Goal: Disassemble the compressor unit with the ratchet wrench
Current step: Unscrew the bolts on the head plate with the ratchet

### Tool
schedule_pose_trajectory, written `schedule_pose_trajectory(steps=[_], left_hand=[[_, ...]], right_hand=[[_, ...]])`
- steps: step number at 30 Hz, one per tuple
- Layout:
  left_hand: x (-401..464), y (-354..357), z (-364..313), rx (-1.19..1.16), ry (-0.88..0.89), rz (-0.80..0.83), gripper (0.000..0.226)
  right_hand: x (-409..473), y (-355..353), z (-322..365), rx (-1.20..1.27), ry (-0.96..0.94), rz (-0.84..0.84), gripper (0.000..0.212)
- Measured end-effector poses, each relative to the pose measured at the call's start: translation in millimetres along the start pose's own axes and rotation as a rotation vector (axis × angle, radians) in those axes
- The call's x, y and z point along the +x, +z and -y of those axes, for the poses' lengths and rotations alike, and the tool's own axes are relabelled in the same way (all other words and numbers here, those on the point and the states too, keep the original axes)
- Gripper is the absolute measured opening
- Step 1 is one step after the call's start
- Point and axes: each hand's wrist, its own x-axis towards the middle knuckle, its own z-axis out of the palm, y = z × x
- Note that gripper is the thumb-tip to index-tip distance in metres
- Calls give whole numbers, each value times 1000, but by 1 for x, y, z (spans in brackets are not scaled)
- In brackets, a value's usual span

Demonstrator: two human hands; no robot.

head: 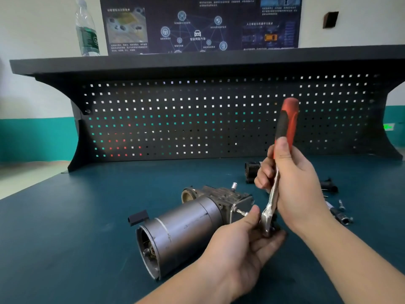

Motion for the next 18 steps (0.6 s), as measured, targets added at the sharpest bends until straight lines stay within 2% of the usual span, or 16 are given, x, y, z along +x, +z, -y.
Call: schedule_pose_trajectory(steps=[2, 5, 6, 8, 10, 11, 12, 14, 18], left_hand=[[1, -1, 0, -9, 11, -3, 24], [3, -2, 0, 24, 17, 6, 21], [5, -3, 1, 38, 14, 10, 21], [6, -4, 0, 48, 7, 27, 21], [5, -4, 0, 40, 6, 35, 21], [5, -4, 0, 27, 6, 31, 20], [5, -3, 0, 14, 10, 26, 19], [5, -2, 1, -11, 26, 22, 16], [1, -1, 3, -43, 69, 23, 23]], right_hand=[[-1, -5, 8, -299, -119, 26, 47], [4, -16, 13, -628, -202, -137, 50], [8, -21, 10, -679, -154, -210, 50], [13, -30, 0, -703, 108, -309, 43], [14, -39, -10, -629, 447, -296, 34], [14, -42, -12, -607, 541, -283, 33], [15, -43, -12, -599, 554, -273, 32], [14, -39, -8, -649, 360, -274, 33], [5, -16, 11, -725, -226, -167, 26]])
